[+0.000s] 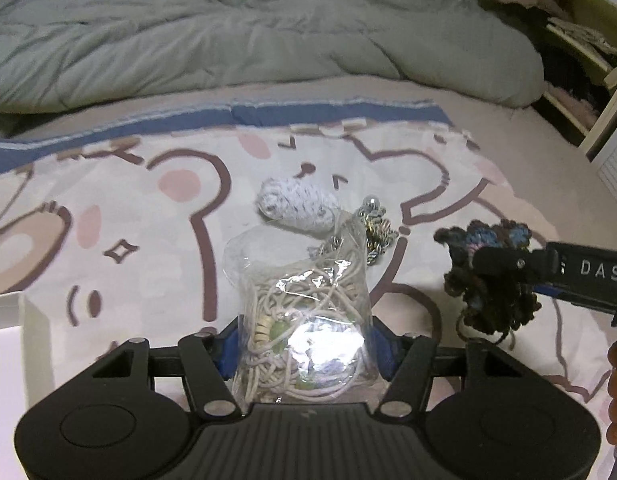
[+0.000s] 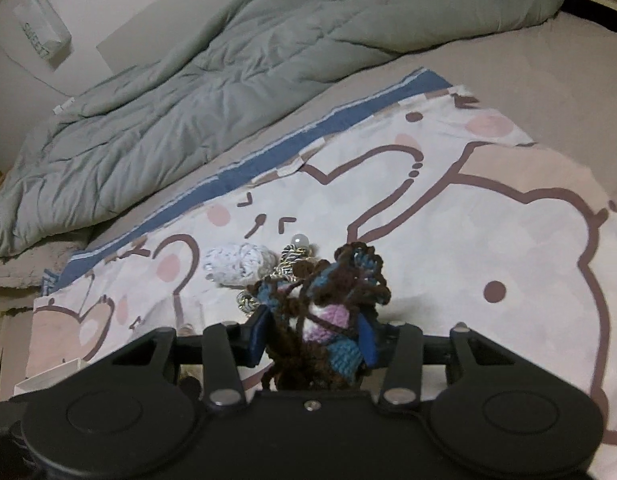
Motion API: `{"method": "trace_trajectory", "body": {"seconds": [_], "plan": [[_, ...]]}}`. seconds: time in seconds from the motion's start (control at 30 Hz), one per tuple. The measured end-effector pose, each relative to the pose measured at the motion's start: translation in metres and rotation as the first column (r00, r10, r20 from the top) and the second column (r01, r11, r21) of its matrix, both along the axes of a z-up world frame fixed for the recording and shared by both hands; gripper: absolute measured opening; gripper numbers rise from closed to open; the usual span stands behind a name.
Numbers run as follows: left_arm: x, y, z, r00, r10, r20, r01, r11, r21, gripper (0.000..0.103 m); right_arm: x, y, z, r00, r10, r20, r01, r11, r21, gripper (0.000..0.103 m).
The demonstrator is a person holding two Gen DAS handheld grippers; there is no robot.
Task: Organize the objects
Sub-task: 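Carry the cable bag and crocheted doll with both tools over the white box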
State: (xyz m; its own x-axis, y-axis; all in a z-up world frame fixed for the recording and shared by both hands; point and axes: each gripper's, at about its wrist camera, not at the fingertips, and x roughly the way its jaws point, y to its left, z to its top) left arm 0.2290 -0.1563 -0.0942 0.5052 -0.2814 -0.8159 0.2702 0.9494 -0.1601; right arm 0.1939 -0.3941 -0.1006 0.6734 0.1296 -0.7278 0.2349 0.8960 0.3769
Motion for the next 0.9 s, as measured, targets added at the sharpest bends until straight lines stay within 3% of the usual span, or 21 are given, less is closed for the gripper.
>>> {"method": "trace_trajectory", "body": {"seconds": [0.57, 0.9], "plan": [[-0.057, 0.051, 0.062, 0.992, 0.081, 0.101, -0.080, 0.997, -0.012, 0.063, -0.060, 0.017, 0.049, 0.991, 0.077, 0.106, -0.076, 0.997, -0.009, 0.046], [-0.075, 0.078, 0.078, 0.987, 0.103, 0.126, -0.100, 0.994, -0.031, 0.063, -0.076, 0.039, 0.069, 0.978, 0.135, 0.162, -0.136, 0.991, -0.005, 0.046]]}}
